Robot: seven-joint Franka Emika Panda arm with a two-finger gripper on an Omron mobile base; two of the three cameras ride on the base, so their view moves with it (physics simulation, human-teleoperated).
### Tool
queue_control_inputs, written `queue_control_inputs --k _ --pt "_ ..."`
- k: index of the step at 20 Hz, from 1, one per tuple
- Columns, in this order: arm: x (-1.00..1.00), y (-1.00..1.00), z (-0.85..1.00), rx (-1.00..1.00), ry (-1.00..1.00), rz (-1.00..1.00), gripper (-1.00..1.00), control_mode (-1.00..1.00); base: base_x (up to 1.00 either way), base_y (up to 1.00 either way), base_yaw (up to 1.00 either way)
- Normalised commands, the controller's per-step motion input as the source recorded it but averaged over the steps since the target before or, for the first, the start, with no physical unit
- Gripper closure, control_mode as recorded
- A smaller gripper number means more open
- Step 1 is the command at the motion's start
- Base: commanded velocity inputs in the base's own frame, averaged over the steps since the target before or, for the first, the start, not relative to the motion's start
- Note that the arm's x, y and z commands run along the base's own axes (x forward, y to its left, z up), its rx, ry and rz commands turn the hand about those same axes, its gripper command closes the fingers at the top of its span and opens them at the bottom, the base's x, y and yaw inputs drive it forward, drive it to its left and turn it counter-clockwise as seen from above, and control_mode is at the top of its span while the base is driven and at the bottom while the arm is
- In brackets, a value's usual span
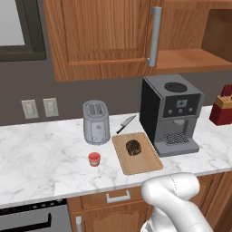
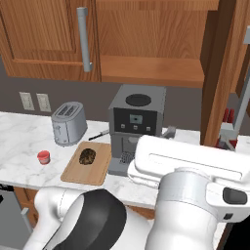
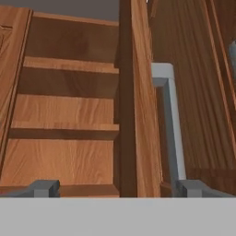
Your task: Pick the bread, place it on the cutting board, pick the jam, place it on the counter, and close the cabinet.
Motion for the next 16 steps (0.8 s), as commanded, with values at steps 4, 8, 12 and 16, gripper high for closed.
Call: queue_control_inputs --k 4,8,12,16 --pt "0.19 -0.01 0.0 0.0 0.0 -0.11 -1.0 -1.0 0.0 0.0 0.0" --pt "0.18 -0.01 0.0 0.0 0.0 -0.11 -1.0 -1.0 0.0 0.0 0.0" --pt "0.17 -0.02 0.0 0.0 0.0 -0.12 -1.0 -1.0 0.0 0.0 0.0" --pt "0.13 -0.02 0.0 0.0 0.0 -0.12 -1.0 -1.0 0.0 0.0 0.0"
